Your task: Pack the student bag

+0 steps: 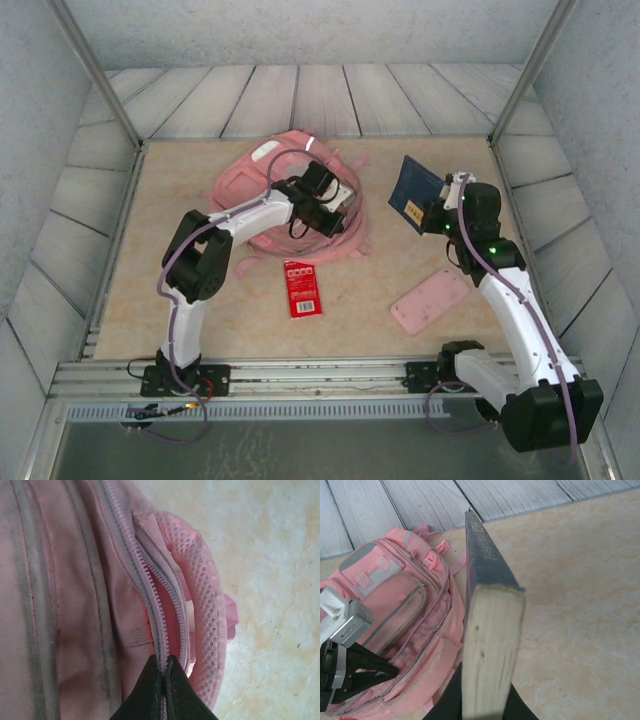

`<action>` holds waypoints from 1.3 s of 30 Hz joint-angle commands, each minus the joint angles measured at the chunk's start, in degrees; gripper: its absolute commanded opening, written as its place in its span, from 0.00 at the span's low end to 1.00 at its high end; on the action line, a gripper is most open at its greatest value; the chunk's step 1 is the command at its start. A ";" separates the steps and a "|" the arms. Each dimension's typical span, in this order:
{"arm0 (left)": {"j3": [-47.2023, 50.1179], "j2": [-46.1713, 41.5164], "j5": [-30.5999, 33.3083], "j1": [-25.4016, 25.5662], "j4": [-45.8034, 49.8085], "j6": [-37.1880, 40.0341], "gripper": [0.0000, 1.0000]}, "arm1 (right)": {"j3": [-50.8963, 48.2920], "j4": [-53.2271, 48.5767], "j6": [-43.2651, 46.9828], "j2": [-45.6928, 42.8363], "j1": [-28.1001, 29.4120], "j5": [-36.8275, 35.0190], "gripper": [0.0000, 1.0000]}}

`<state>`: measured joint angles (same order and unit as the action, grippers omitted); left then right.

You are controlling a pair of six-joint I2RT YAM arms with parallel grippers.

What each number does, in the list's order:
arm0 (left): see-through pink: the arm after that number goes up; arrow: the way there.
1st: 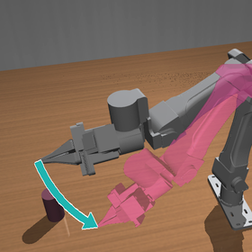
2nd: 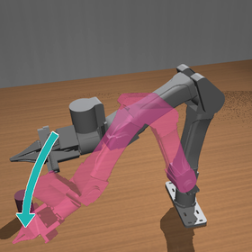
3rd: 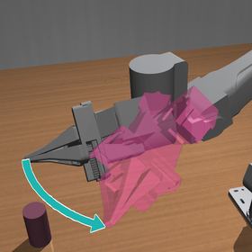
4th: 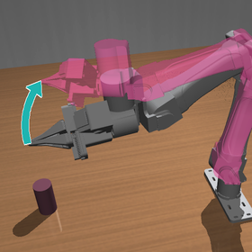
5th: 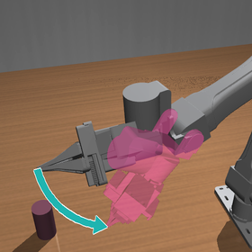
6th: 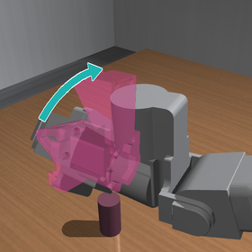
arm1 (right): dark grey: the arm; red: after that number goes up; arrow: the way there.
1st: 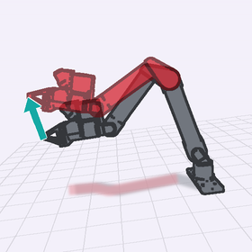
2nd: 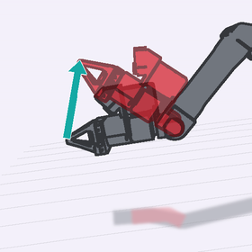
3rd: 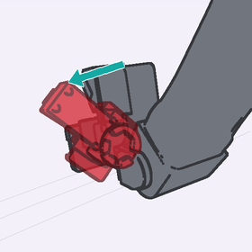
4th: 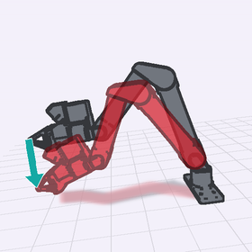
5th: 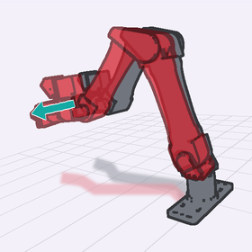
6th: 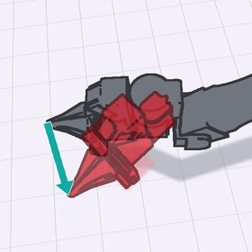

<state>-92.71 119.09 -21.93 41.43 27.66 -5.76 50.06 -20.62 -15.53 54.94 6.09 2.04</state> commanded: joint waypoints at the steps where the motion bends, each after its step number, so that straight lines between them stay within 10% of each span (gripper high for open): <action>1: -3.35 0.09 1.43 -0.11 3.28 -1.71 0.00 | -0.12 0.59 0.33 0.73 -0.06 2.09 0.00; 12: -7.94 -10.18 -1.86 -4.36 7.22 -6.31 0.00 | 3.37 -9.17 1.91 4.93 -0.08 14.57 0.00; 24: -8.06 -20.81 -12.86 -10.82 3.78 -12.08 0.00 | 1.09 -0.01 -2.46 14.64 -0.08 48.46 0.00; 39: -2.63 -24.13 -19.88 -11.37 -7.67 -20.38 0.00 | -6.40 50.15 -38.62 31.93 2.11 54.57 0.00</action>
<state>-96.03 99.11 -37.32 30.02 28.53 -22.74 43.64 14.72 -44.64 83.79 7.40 54.48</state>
